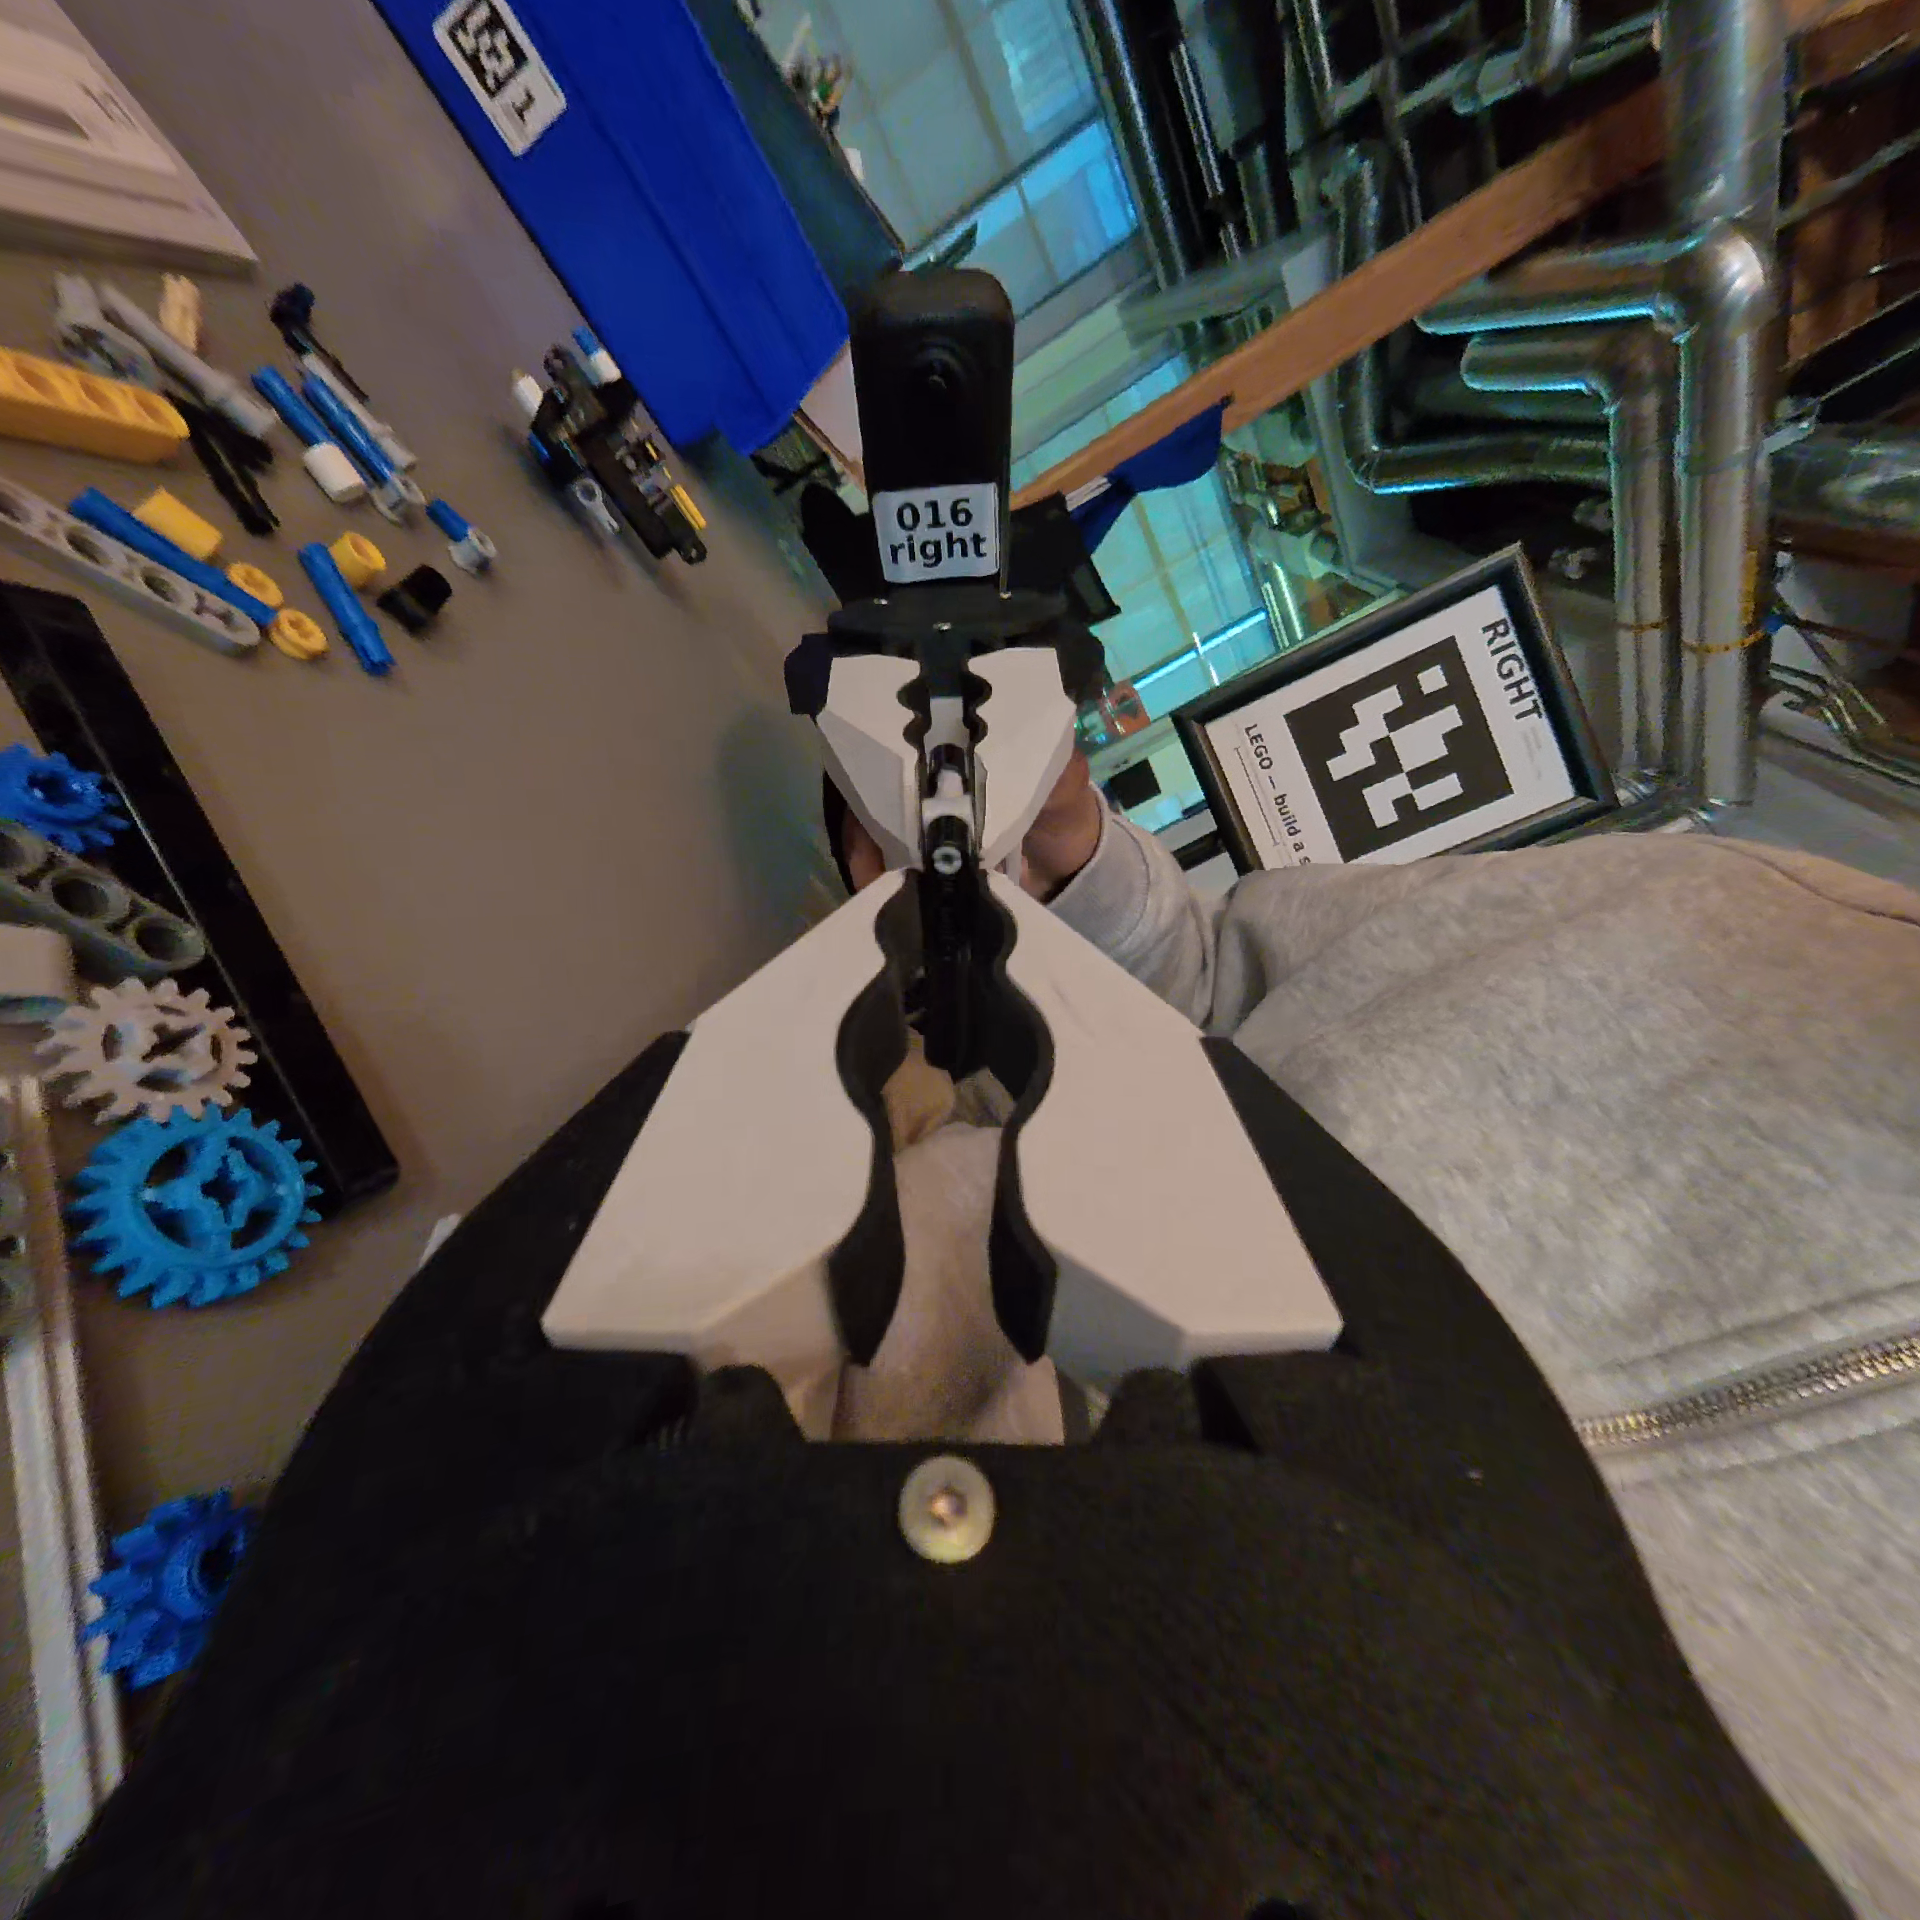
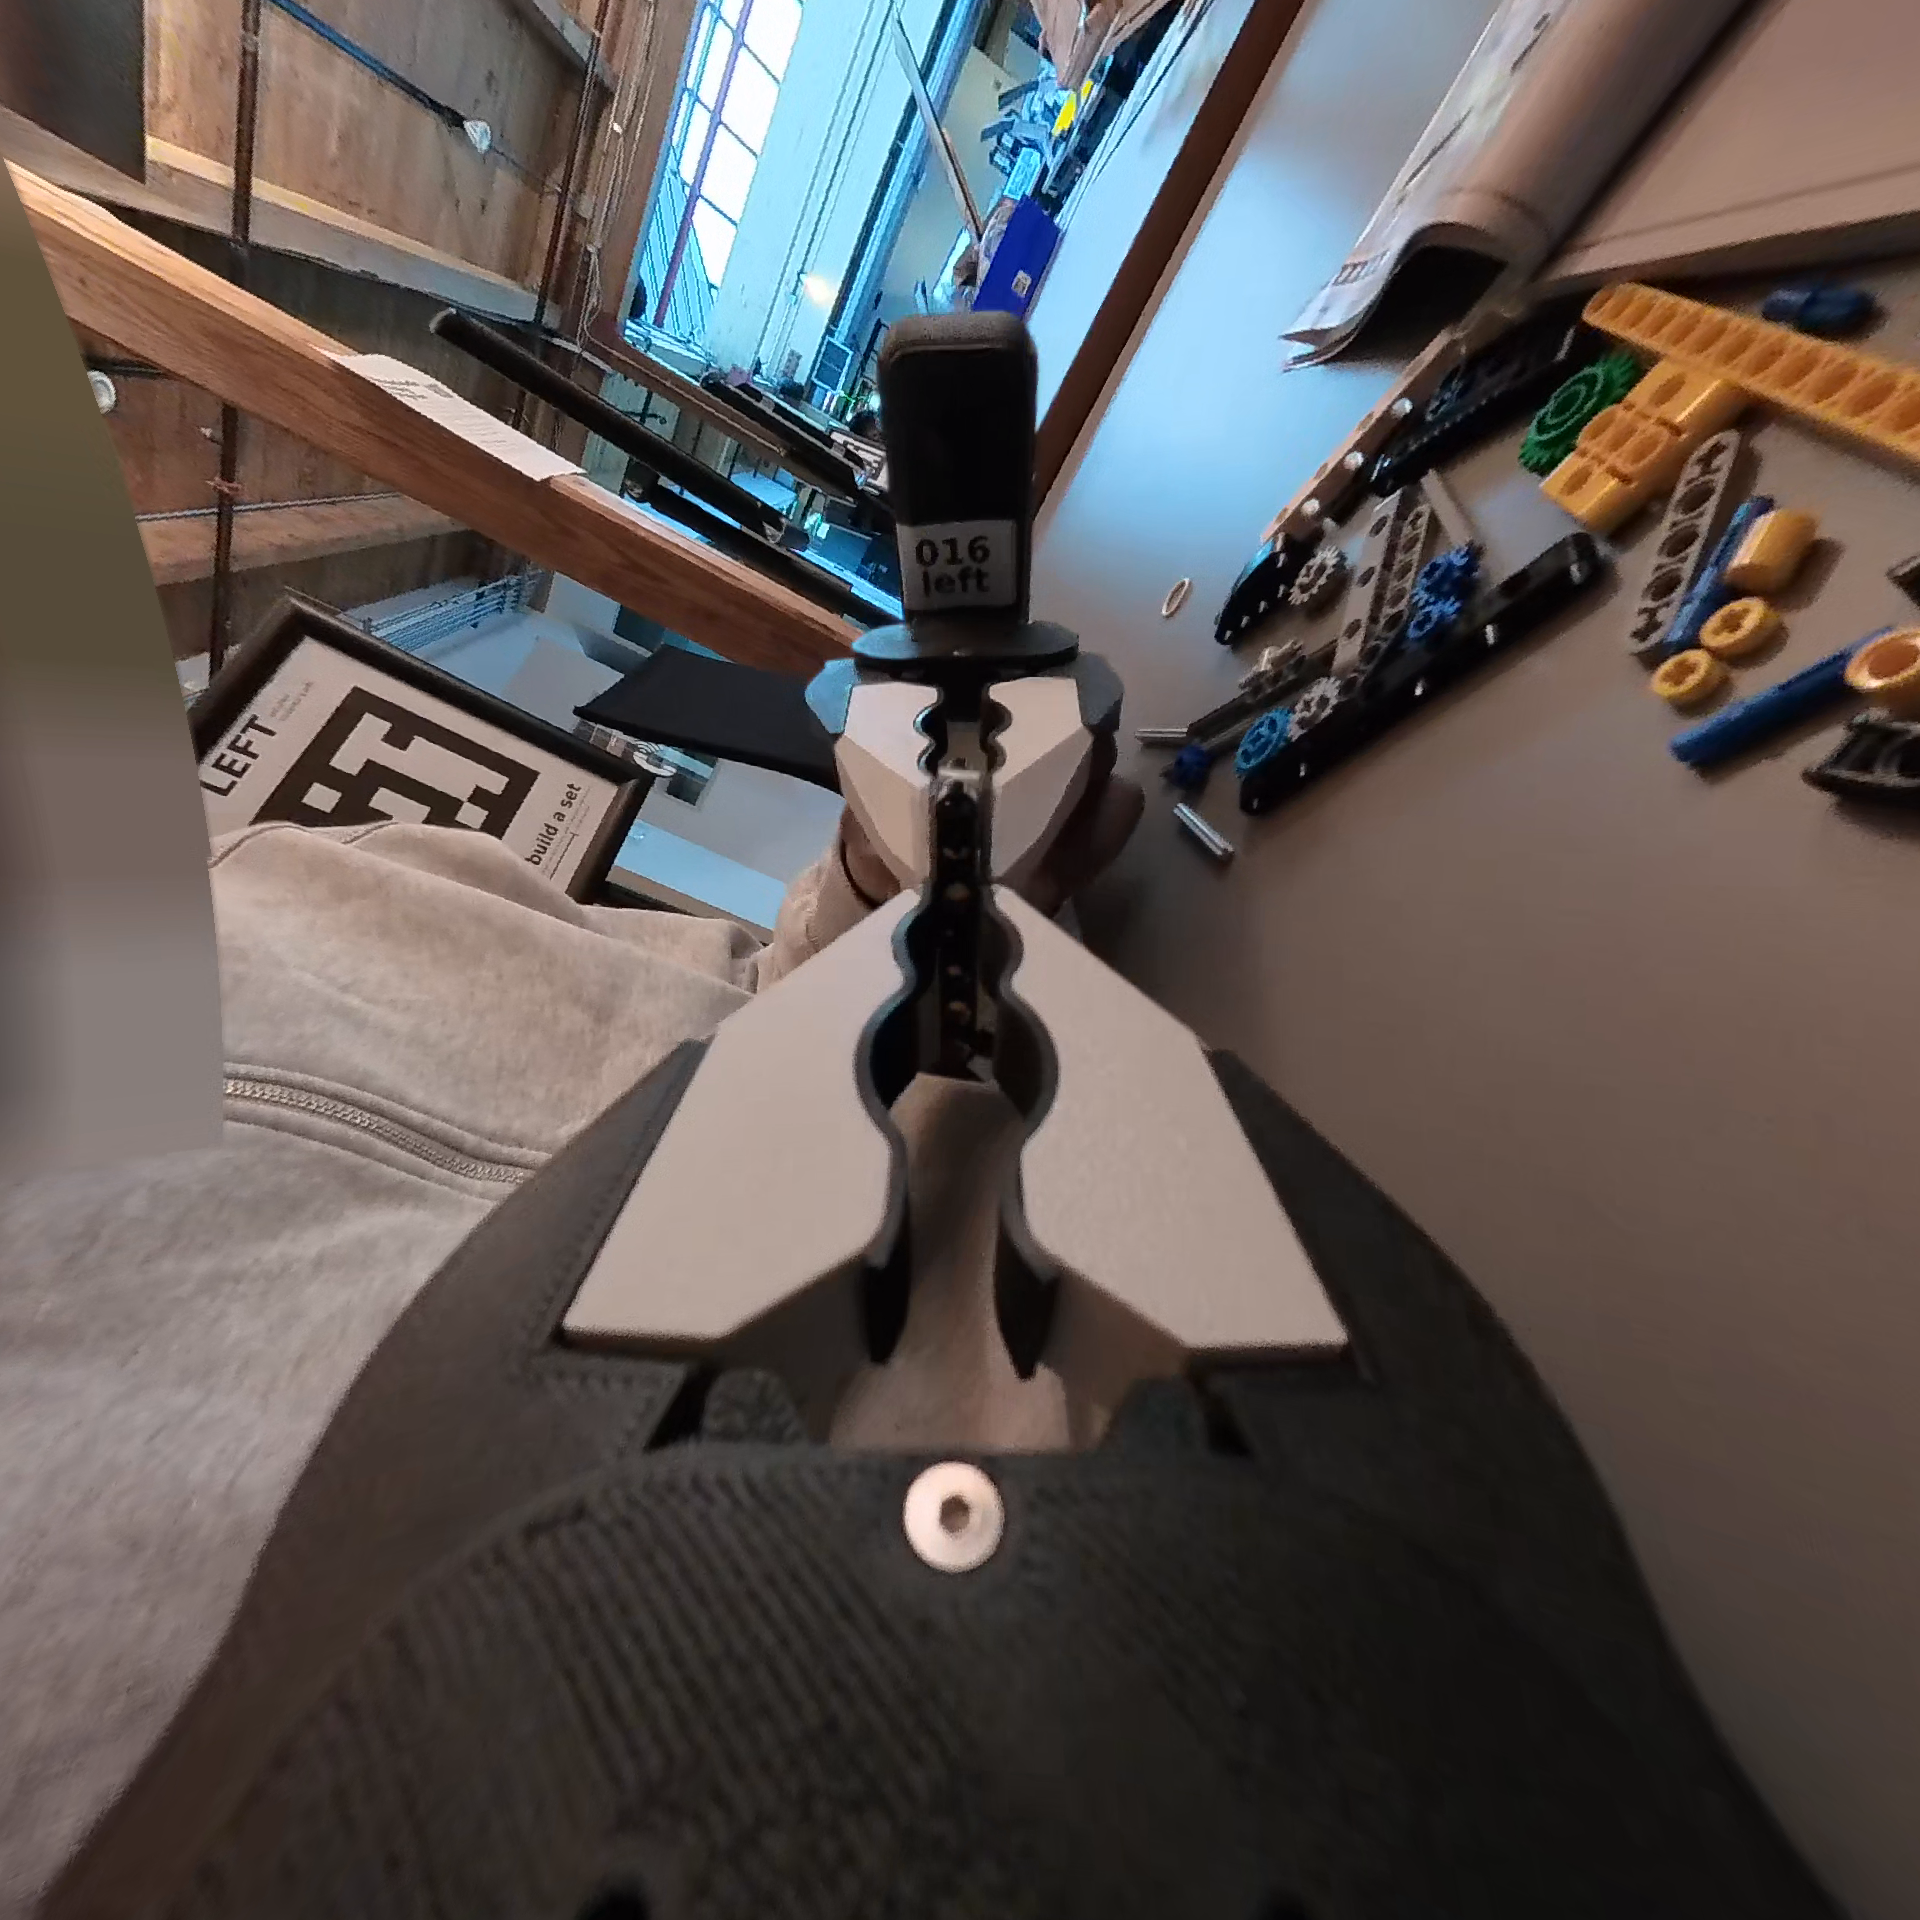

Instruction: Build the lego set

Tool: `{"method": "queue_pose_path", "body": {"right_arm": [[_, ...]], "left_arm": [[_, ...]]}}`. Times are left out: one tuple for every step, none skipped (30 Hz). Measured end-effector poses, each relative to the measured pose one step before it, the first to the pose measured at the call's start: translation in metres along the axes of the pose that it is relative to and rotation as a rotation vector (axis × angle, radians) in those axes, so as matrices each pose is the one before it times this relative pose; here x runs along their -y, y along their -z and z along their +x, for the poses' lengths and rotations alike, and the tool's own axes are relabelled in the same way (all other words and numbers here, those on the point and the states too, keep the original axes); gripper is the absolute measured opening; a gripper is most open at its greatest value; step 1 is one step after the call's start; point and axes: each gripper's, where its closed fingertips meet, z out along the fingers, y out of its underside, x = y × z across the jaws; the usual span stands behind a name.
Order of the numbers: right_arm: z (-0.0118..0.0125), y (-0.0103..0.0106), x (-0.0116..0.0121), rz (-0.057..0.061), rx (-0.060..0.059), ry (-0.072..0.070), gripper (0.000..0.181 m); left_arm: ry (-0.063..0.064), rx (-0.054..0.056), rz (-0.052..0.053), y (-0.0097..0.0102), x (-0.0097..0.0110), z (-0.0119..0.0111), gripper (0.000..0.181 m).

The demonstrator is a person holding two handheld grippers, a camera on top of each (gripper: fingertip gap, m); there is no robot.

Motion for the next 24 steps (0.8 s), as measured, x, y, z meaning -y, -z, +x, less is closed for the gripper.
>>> {"method": "queue_pose_path", "body": {"right_arm": [[0.00047,0.00016,0.00038,-0.0026,-0.0093,0.0134,0.005],[0.00091,-0.00006,-0.00071,-0.0097,-0.0145,0.0188,0.005],[0.00095,-0.00038,-0.00166,-0.0154,-0.0155,0.0213,0.005],[0.00074,-0.00067,-0.00127,-0.0117,-0.0162,0.021,0.005],[0.00112,0.00015,-0.00071,-0.0076,-0.0171,0.0188,0.004],[0.00021,0.00054,0.00011,-0.0028,-0.0078,0.0131,0.004],[0.00004,0.0003,0.00022,-0.0001,-0.003,0.0038,0.005],[0.00035,0.00062,0.00035,0.0005,-0.003,0.0036,0.005],[0.00078,0.00069,0.00014,-0.0004,-0.0054,0.0057,0.005],[0.00078,0.00073,0.00012,-0.002,-0.0055,0.0072,0.005],[0.00101,0.00075,-0.00018,-0.0037,-0.0072,0.0061,0.005],[0.00127,0.00068,-0.00029,-0.004,-0.0094,0.0064,0.005],[0.00126,0.00032,-0.00071,-0.0081,-0.0112,0.0066,0.005],[0.00123,0.00033,-0.00061,-0.007,-0.0127,0.009,0.004],[0.00096,0.0005,-0.00022,-0.0053,-0.0124,0.0104,0.004],[0.00045,0.00095,0.00021,-0.0033,-0.0108,0.01,0.004],[0.00078,0.00148,0.00085,0.0004,-0.0122,0.0077,0.005],[0.00156,0.00204,0.00145,0.0043,-0.015,0.0052,0.005],[0.00186,0.00259,0.00184,0.0072,-0.0154,0.0034,0.005],[0.00167,0.00295,0.0021,0.0095,-0.0115,0.0027,0.005],[0.00177,0.00309,0.0023,0.0131,-0.0102,0.0008,0.005],[0.00152,0.00327,0.0024,0.0154,-0.0056,-0.0022,0.005],[0.00141,0.0032,0.00257,0.0167,-0.0022,-0.006,0.005],[0.00181,0.00314,0.00247,0.0163,-0.0032,-0.0064,0.004]], "left_arm": [[-0.011,0.0072,0.0049,-0.00025,0.00044,-0.00058,0.008],[-0.0101,0.013,-0.0021,-0.00054,-0.00056,-0.00134,0.008],[-0.0111,0.0159,-0.007,-0.00109,-0.0011,-0.00156,0.008],[-0.0115,0.0166,-0.0099,-0.00138,-0.00174,-0.00161,0.009],[-0.0093,0.0134,-0.0027,-0.00054,-0.0005,-0.00136,0.009],[-0.0048,0.0045,0.0015,-0.00032,0.00017,-0.00034,0.009],[0.0009,-0.0001,-0.0005,-0.00056,0.00003,0.00015,0.009],[0.0008,0.0035,0.0028,-0.00038,0.00052,-0.00063,0.009],[-0.0021,0.0093,-0.0027,-0.00051,-0.00041,-0.0014,0.012],[-0.0031,0.0128,-0.0049,-0.00055,-0.00069,-0.00195,0.013],[-0.0027,0.0123,-0.0035,-0.00075,-0.00054,-0.00192,0.017],[-0.0038,0.0082,-0.0027,-0.00079,-0.0002,-0.00108,0.018],[-0.0035,0.0075,-0.003,-0.00054,-0.00015,-0.0008,0.018],[-0.0045,0.0128,-0.0001,-0.00023,0.00033,-0.00146,0.018],[-0.0059,0.0161,0.0015,0.00032,0.00072,-0.00172,0.018],[-0.0061,0.0165,0.0008,0.00088,0.00065,-0.00175,0.018],[-0.0057,0.0214,0.0009,0.00175,0.00108,-0.00249,0.018],[-0.0087,0.0255,0.0028,0.00283,0.00145,-0.00282,0.019],[-0.0135,0.0275,0.0057,0.00411,0.00228,-0.00283,0.021],[-0.0181,0.0238,0.0095,0.00504,0.00306,-0.00191,0.022],[-0.0178,0.0224,0.0114,0.00568,0.00373,-0.00136,0.023],[-0.0241,0.0178,0.0077,0.00526,0.00302,-0.00008,0.023],[-0.0343,0.0188,-0.0059,0.00378,0.00074,0.00075,0.024],[-0.0365,0.0291,-0.0203,0.00193,-0.00191,-0.00046,0.024]]}}
